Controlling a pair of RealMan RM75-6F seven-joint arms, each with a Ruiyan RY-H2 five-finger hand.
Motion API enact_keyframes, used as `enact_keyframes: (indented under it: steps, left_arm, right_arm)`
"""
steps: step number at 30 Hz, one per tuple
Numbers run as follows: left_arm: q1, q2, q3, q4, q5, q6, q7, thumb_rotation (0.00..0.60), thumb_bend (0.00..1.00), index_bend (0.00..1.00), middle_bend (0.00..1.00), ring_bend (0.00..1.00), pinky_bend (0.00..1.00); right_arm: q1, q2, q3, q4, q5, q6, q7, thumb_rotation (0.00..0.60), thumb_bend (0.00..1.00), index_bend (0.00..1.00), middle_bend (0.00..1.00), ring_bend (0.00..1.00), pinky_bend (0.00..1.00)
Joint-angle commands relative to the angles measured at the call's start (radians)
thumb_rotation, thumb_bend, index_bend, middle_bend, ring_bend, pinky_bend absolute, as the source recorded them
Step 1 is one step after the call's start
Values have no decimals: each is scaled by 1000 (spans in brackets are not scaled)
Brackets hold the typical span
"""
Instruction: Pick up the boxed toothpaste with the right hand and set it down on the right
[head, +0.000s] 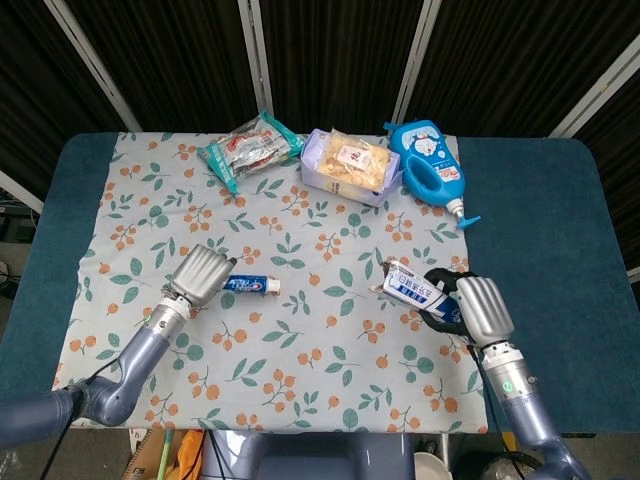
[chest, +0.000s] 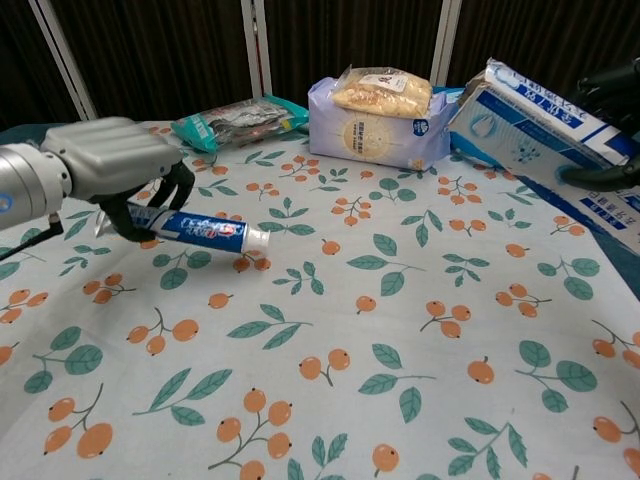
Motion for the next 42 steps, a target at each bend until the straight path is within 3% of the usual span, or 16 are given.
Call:
enact_keyframes:
  steps: [1,9,17,28,42]
  left_arm:
    - [-51,55,-48,-13,77,9,-37,600,481,615,703,687,662]
    - [-191,143,-163,-45,192,-27,-57,600,481,620,705,689,662]
    - [-294,153,-225,-59,237,-61,-83,600,481,621,705,689,662]
    - [-365,172,-239,-107,275,-92,-131,600,481,629,714,698,669]
    - [-326,336,-199,-220,335,-83,-153,600,481,630,715,698,670]
  right_arm:
    - [-2,4,-2,-5,-14,1,12,600,290,476,554,532,446]
    - [-8,6,-8,-20,-43,6,32,600,289,476,554,532,446]
    - [-14,10,-14,-36,-70,15,35,600,289,476,554,532,446]
    - [-22,15,-9,-47,-70,23,40,600,290,476,554,533,446]
    - [-25,13,-5,-42,-55,20,34,600,290,476,554,532,446]
